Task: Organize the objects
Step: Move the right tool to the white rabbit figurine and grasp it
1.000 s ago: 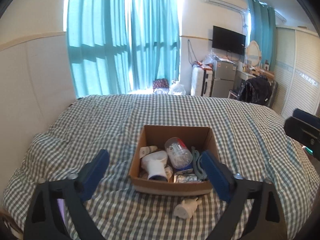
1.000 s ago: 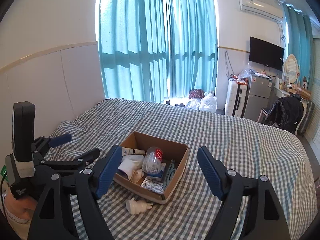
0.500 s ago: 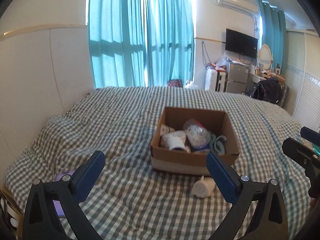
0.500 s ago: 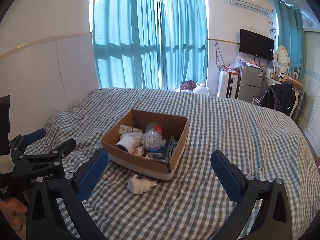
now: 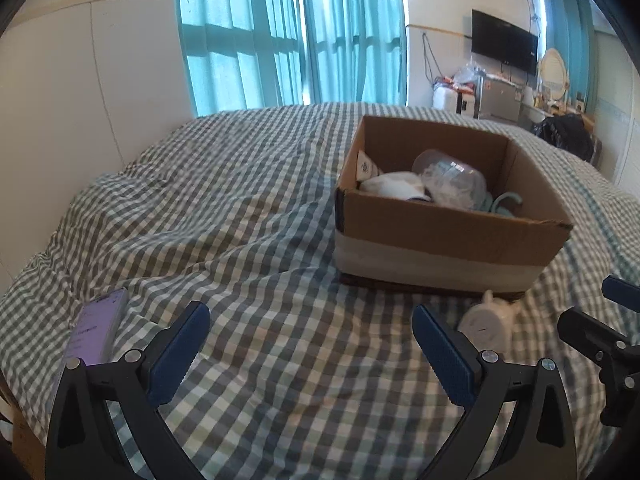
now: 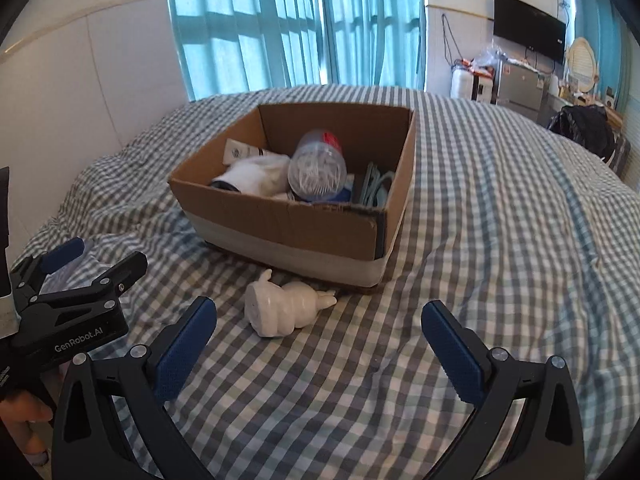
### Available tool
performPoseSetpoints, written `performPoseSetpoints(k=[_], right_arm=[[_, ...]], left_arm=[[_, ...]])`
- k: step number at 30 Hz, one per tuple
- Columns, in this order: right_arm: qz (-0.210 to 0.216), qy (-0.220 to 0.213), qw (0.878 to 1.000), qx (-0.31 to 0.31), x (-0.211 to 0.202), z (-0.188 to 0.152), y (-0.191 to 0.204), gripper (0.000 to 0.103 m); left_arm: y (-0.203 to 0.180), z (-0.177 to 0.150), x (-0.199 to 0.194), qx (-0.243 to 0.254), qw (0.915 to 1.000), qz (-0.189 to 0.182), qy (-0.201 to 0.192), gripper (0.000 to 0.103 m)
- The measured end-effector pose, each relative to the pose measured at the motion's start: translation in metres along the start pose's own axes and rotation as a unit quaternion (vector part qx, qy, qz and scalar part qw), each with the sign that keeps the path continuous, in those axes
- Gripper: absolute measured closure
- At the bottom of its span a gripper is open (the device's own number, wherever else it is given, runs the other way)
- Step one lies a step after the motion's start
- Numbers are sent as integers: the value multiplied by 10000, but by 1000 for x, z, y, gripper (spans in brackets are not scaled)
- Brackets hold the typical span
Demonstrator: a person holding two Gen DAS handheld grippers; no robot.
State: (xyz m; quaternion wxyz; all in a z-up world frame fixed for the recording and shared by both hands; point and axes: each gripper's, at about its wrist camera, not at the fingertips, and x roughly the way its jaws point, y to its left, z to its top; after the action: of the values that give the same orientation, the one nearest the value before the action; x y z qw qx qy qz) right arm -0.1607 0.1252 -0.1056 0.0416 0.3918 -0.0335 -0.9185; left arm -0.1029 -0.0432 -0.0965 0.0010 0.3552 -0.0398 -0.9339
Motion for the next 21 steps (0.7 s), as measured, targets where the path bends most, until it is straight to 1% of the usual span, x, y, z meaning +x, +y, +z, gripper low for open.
performPoseSetpoints(k=[2, 5, 6, 10, 15, 17, 21], right_arm=[[29, 117, 9999, 36, 14, -1, -2, 0], [-13, 274, 9996, 32, 32, 1, -2, 0], [-39, 314, 9995, -1, 37, 2, -1, 0], [-21, 390, 9992, -80, 53, 5, 3, 0], [117, 560, 9983, -111, 73, 4, 8, 0], [149, 639, 9978, -118, 82, 2, 9, 0], [247, 778, 9966, -92, 92, -1, 8, 0]], left_arm=[[2, -3, 12, -53, 9999, -93, 133, 0], [6, -12, 28, -122, 9982, -236, 538, 0], [8, -15, 31, -138, 9978, -240, 608, 0], [14, -16, 35, -320, 9968, -268, 677, 0], [23, -17, 40, -574, 9958, -133, 707, 0], [23, -18, 39, -598, 9959, -21, 684, 0], [21, -17, 38, -530, 9966, -12, 632, 0]])
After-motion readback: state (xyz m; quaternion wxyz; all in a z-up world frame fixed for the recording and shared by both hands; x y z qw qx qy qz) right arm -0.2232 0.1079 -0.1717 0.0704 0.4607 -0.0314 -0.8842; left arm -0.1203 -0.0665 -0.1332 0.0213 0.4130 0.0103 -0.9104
